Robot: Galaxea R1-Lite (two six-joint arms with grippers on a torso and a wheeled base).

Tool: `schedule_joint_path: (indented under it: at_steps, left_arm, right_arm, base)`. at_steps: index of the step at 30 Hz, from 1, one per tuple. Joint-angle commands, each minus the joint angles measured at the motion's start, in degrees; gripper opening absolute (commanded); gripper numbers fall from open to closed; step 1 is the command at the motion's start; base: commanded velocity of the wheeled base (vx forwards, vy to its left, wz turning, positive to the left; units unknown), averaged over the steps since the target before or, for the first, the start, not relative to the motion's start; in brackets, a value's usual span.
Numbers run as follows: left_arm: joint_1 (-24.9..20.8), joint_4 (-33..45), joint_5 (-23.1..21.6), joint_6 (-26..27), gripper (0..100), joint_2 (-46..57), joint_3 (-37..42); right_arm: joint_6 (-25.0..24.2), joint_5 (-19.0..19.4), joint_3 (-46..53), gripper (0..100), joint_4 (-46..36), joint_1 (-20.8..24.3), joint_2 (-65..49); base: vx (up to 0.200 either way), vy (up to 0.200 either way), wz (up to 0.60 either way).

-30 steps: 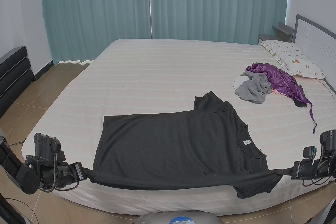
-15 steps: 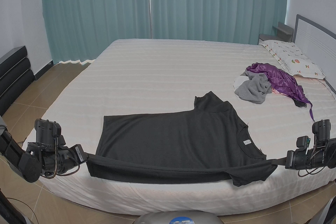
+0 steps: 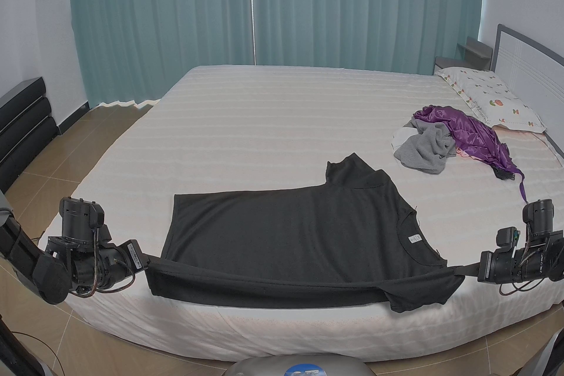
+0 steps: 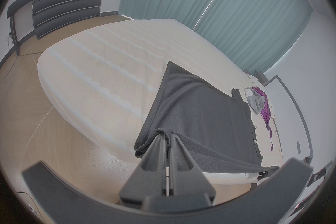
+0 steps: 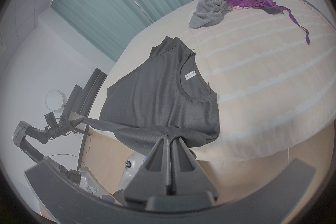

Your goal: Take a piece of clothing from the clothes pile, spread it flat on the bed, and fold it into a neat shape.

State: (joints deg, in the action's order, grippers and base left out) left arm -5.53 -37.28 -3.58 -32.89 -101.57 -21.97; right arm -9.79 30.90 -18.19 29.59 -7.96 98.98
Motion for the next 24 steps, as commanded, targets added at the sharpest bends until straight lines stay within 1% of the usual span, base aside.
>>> schedule_joint_path:
  at_steps: [1, 3, 7, 9, 11, 15, 20, 24]
  left_arm:
    - [0.00, -0.16, -0.11, 0.02, 0, -1.44, -0.44]
    - [0.00, -0.07, -0.20, -0.24, 0, -2.58, -1.24]
    - [0.00, -0.07, -0.28, -0.33, 0, -4.95, -2.73]
    - [0.00, -0.07, -0.28, -0.42, 0, -6.71, -4.14]
    - [0.00, -0.07, -0.20, -0.42, 0, -7.59, -4.84]
    - [0.00, -0.07, -0.11, -0.42, 0, -9.35, -6.33]
    - [0.00, 0.01, -0.02, -0.42, 0, -11.98, -8.09]
    - [0.17, -0.16, 0.07, -0.42, 0, -14.09, -9.15]
  right_arm:
    - [-0.23, 0.03, -0.97, 0, -0.06, 0.31, 1.22]
    - [-0.23, 0.03, -1.59, 0, 0.03, 0.40, 2.10]
    - [-1.72, 0.03, -3.61, 0, 0.03, 0.58, 3.77]
    - [-4.54, 0.03, -5.54, 0, -0.06, 1.98, 5.53]
    - [-5.42, -0.05, -6.68, 0, 0.03, 2.51, 6.93]
    - [-5.86, -0.14, -9.50, 0, -0.06, 2.86, 10.18]
    - [-5.94, -1.81, -12.05, 0, -0.06, 2.95, 13.35]
    - [-6.03, -2.16, -13.72, 0, -0.06, 2.95, 15.55]
  base:
    - [0.000, 0.000, 0.00]
    - [0.000, 0.000, 0.00]
    - [0.000, 0.000, 0.00]
    - [0.000, 0.000, 0.00]
    - [0.000, 0.000, 0.00]
    - [0.000, 0.000, 0.00]
    - [0.000, 0.000, 0.00]
    - [0.000, 0.000, 0.00]
